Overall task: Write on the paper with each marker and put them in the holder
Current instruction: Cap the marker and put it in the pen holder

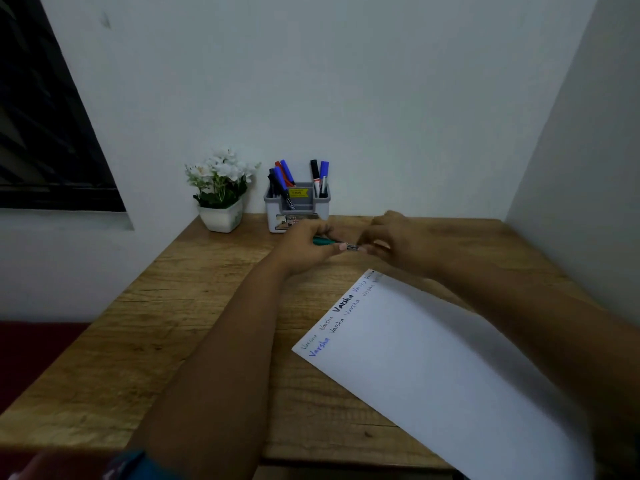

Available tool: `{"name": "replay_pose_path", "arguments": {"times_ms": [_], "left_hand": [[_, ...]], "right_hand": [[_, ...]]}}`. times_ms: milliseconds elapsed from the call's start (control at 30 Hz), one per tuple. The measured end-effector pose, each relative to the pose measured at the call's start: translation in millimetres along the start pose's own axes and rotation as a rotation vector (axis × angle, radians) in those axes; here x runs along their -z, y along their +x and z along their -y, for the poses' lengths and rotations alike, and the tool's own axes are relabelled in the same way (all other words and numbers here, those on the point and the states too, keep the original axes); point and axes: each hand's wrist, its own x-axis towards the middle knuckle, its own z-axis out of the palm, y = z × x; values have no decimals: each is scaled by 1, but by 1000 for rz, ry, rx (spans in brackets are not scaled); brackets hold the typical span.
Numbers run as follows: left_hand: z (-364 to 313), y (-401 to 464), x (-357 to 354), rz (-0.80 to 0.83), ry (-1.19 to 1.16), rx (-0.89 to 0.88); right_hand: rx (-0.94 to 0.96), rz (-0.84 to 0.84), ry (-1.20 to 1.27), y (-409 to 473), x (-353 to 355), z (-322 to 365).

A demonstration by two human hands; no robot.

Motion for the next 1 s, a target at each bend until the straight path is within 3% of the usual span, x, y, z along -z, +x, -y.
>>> {"name": "replay_pose_path", "arguments": {"times_ms": [100, 233, 433, 567, 700, 833, 1000], "left_hand": [[3, 0, 8, -19, 53, -5], [2, -3, 22, -191, -133, 16], [5, 7, 17, -439, -635, 19], [33, 11, 5, -666, -456, 111], [44, 7, -9, -693, -198, 65], [47, 10, -15, -688, -130, 28], [52, 10, -16, -691, -131, 24]], "right_hand": [[154, 86, -194, 20, -3, 29], [90, 13, -131, 46, -11, 49], [-133, -112, 308, 82, -16, 38], [-302, -357, 516, 107, -12, 12], [-335, -634, 515, 140, -9, -5], [-287, -544, 403, 166, -21, -5], [-322, -269, 217, 183, -42, -10]]}}
